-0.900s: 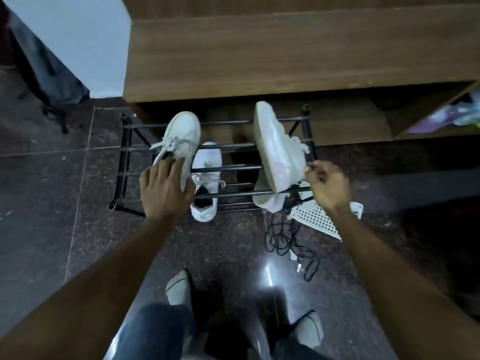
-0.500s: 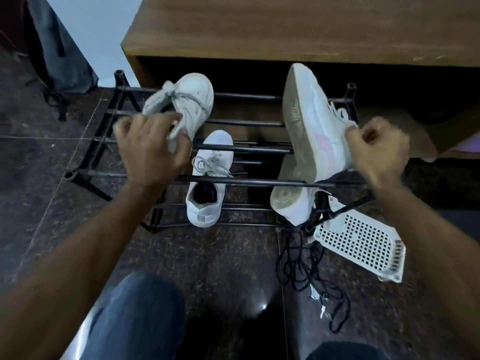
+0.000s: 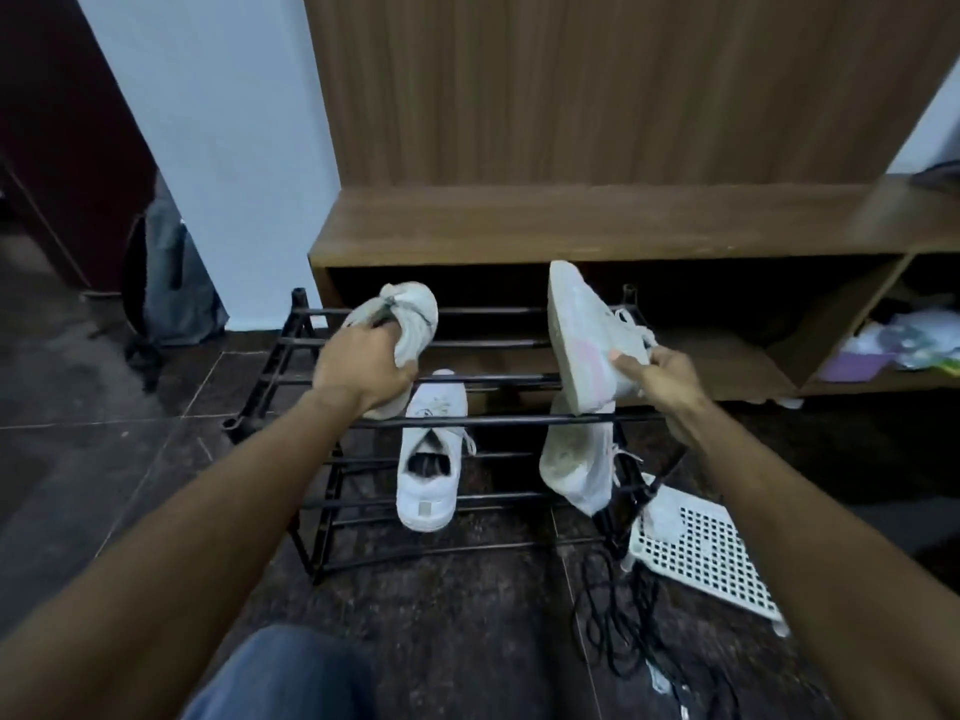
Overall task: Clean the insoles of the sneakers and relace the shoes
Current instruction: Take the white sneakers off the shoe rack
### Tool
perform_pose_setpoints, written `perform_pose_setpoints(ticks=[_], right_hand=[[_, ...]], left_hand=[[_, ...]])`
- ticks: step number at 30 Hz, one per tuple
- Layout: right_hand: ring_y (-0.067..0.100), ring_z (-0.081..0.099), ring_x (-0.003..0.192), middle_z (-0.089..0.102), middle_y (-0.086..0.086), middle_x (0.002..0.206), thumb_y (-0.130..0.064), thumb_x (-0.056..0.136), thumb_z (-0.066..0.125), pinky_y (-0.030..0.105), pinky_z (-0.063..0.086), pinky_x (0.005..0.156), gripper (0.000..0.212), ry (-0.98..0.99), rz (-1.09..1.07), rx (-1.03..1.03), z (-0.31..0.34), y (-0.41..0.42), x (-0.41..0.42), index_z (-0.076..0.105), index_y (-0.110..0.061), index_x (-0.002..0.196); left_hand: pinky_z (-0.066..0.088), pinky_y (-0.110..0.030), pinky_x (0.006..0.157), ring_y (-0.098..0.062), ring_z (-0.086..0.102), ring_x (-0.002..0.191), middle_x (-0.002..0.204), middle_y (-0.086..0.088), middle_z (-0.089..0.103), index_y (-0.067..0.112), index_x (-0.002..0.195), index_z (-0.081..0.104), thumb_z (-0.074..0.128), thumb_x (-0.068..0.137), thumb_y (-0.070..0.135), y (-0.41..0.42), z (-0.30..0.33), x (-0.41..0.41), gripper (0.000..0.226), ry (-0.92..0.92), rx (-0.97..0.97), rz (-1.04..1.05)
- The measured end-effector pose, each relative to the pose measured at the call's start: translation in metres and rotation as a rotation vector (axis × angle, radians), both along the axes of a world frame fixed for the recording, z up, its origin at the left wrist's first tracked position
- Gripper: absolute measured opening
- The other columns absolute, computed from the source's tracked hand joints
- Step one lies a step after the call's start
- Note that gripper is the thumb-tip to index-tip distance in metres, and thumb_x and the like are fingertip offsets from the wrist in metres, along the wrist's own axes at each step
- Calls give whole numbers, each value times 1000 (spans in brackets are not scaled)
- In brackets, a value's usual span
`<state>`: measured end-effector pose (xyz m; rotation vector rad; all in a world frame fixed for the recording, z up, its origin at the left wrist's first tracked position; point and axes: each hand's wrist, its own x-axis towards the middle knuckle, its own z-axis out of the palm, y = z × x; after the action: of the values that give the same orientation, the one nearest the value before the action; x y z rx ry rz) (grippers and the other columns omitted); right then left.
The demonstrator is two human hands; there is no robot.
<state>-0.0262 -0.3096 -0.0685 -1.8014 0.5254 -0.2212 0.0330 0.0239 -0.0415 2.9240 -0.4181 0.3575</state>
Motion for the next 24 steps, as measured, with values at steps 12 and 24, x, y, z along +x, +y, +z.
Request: perform_pose_setpoints(ticks=[12, 24], right_hand=[[37, 59, 104, 66, 12, 112, -44, 90, 60, 35, 37, 75, 45, -123, 120, -1012, 76, 67, -51, 53, -14, 123], [34, 58, 82, 64, 9, 86, -41, 67, 69, 31, 36, 66, 25, 86, -15, -1101, 173, -15, -215, 59, -20, 75]], left_hand=[[43, -38, 89, -28, 51, 118, 106, -10, 66, 14, 101, 61, 50, 93, 40, -24, 42, -39, 29, -189, 115, -62], [35, -33, 61, -30, 48, 67, 64, -5, 52, 14, 62, 50, 65, 82, 43, -140, 124, -154, 38, -96, 15, -577]])
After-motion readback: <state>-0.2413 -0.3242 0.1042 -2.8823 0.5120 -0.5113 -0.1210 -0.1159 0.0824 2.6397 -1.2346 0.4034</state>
